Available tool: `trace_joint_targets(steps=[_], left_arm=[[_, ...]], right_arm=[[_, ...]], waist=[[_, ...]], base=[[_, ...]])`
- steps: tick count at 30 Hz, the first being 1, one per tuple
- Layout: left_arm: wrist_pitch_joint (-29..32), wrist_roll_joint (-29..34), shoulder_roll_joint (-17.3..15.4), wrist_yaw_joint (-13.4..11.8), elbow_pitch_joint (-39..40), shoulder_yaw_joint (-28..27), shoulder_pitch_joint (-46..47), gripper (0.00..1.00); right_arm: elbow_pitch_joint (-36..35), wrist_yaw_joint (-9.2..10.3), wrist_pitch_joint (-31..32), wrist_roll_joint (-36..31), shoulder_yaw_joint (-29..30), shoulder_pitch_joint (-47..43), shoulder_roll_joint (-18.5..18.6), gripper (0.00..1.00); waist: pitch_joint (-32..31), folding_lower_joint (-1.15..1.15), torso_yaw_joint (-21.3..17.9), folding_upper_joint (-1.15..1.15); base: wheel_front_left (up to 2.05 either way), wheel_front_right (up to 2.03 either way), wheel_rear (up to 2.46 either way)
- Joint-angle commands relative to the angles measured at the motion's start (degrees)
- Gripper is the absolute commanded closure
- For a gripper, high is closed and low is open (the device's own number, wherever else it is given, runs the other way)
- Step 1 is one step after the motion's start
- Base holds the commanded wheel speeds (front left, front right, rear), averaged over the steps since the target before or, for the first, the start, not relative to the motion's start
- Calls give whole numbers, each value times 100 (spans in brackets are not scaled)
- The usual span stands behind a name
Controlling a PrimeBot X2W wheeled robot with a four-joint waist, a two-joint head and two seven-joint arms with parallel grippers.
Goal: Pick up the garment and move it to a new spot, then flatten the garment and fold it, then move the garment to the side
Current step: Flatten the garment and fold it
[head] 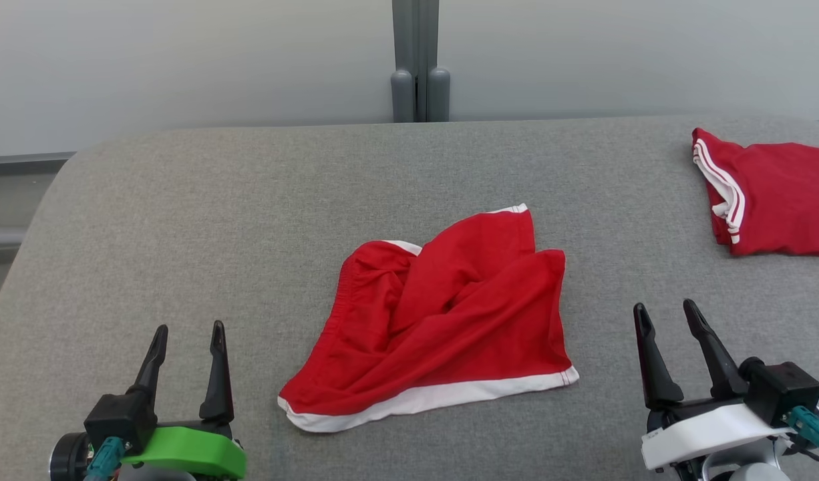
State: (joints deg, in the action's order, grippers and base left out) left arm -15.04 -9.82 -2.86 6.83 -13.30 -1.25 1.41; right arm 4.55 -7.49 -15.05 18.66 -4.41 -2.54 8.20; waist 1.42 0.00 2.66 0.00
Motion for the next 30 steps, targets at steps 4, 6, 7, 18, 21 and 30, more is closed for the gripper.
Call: trace_joint_targets(steps=[4, 6, 7, 18, 21, 30], left_arm=[[-17, 64, -9, -21, 30, -79, -114, 0], [-17, 80, -9, -18, 27, -112, -130, 0], [-17, 89, -9, -15, 23, -123, -131, 0], [-17, 187, -9, -12, 40, -211, -229, 0], [-17, 219, -9, -4, -1, -229, -273, 0], [-17, 325, -99, 28, -48, -182, -389, 0]], right_arm=[[-174, 1, -15, -152, 26, -197, -109, 0], [-225, 1, -15, -217, 22, -230, -140, 0], [-239, 1, -15, -249, 20, -249, -160, 0], [-293, 1, -15, -560, 44, -436, -273, 0], [-268, 1, -15, -598, 26, -453, -277, 0], [-211, 1, -15, -687, -19, -507, -208, 0]], waist=[[-66, 0, -55, 0], [-84, 0, -72, 0], [-98, 0, -77, 0], [-183, 0, -90, 0], [-207, 0, -94, 0], [-279, 0, -65, 0]], base=[[0, 0, 0], [0, 0, 0], [0, 0, 0], [0, 0, 0], [0, 0, 0], [0, 0, 0]])
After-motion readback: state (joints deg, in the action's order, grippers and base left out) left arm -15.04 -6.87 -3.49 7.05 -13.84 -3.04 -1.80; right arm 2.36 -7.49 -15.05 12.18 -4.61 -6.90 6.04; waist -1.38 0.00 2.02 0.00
